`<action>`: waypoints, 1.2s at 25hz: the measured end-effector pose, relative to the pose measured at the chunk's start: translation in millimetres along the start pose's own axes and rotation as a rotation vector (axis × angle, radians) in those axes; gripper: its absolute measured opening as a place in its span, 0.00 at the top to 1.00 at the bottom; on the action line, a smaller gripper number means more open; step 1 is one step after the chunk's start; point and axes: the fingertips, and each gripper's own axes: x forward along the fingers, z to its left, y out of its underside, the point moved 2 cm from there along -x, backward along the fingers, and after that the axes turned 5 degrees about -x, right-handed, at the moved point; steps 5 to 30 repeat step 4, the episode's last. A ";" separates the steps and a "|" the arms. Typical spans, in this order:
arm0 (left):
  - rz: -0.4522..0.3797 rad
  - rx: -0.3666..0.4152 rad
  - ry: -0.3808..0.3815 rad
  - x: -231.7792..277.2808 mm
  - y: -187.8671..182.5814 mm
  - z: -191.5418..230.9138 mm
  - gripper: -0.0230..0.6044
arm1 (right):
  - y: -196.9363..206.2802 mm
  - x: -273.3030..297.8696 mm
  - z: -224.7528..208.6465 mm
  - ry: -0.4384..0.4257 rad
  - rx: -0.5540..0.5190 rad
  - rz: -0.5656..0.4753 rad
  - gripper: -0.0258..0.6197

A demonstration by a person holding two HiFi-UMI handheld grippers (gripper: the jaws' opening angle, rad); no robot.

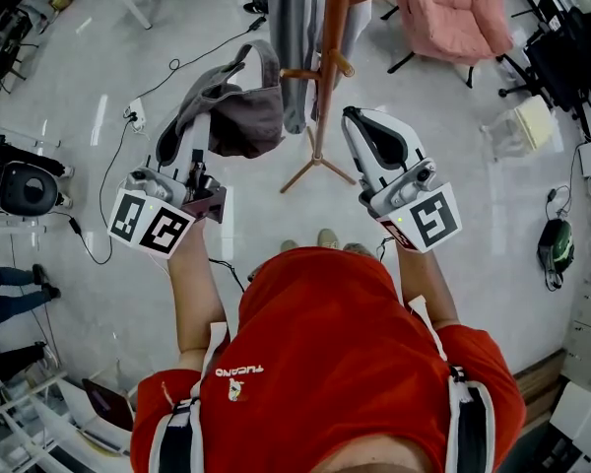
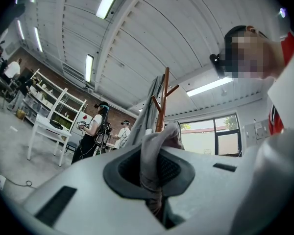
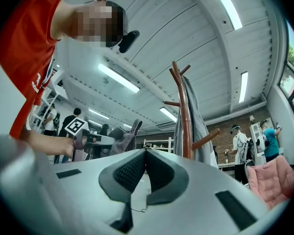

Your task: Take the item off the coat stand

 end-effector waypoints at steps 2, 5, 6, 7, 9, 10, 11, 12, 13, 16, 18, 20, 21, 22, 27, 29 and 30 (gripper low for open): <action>0.000 -0.001 0.000 2.6 0.2 -0.1 0.93 | 0.0 -0.2 -2.7 0.000 0.000 0.000 0.92; 0.002 -0.002 0.000 5.6 0.8 -0.4 0.93 | 0.1 -0.7 -5.6 0.001 0.000 0.001 0.92; 0.002 -0.002 0.000 5.6 0.8 -0.4 0.93 | 0.1 -0.7 -5.6 0.001 0.000 0.001 0.92; 0.002 -0.002 0.000 5.6 0.8 -0.4 0.93 | 0.1 -0.7 -5.6 0.001 0.000 0.001 0.92; 0.002 -0.002 0.000 5.6 0.8 -0.4 0.93 | 0.1 -0.7 -5.6 0.001 0.000 0.001 0.92; 0.002 -0.002 0.000 5.6 0.8 -0.4 0.93 | 0.1 -0.7 -5.6 0.001 0.000 0.001 0.92; 0.002 -0.002 0.000 5.6 0.8 -0.4 0.93 | 0.1 -0.7 -5.6 0.001 0.000 0.001 0.92; 0.002 -0.002 0.000 5.6 0.8 -0.4 0.93 | 0.1 -0.7 -5.6 0.001 0.000 0.001 0.92; 0.002 -0.002 0.000 5.6 0.8 -0.4 0.93 | 0.1 -0.7 -5.6 0.001 0.000 0.001 0.92; 0.002 -0.002 0.000 5.6 0.8 -0.4 0.93 | 0.1 -0.7 -5.6 0.001 0.000 0.001 0.92; 0.002 -0.002 0.000 5.6 0.8 -0.4 0.93 | 0.1 -0.7 -5.6 0.001 0.000 0.001 0.92; 0.002 -0.002 0.000 5.6 0.8 -0.4 0.93 | 0.1 -0.7 -5.6 0.001 0.000 0.001 0.92; 0.002 -0.002 0.000 5.6 0.8 -0.4 0.93 | 0.1 -0.7 -5.6 0.001 0.000 0.001 0.92; 0.002 -0.002 0.000 5.6 0.8 -0.4 0.93 | 0.1 -0.7 -5.6 0.001 0.000 0.001 0.92; 0.002 -0.002 0.000 5.6 0.8 -0.4 0.93 | 0.1 -0.7 -5.6 0.001 0.000 0.001 0.92; 0.002 -0.002 0.000 5.6 0.8 -0.4 0.93 | 0.1 -0.7 -5.6 0.001 0.000 0.001 0.92; 0.002 -0.002 0.000 5.6 0.8 -0.4 0.93 | 0.1 -0.7 -5.6 0.001 0.000 0.001 0.92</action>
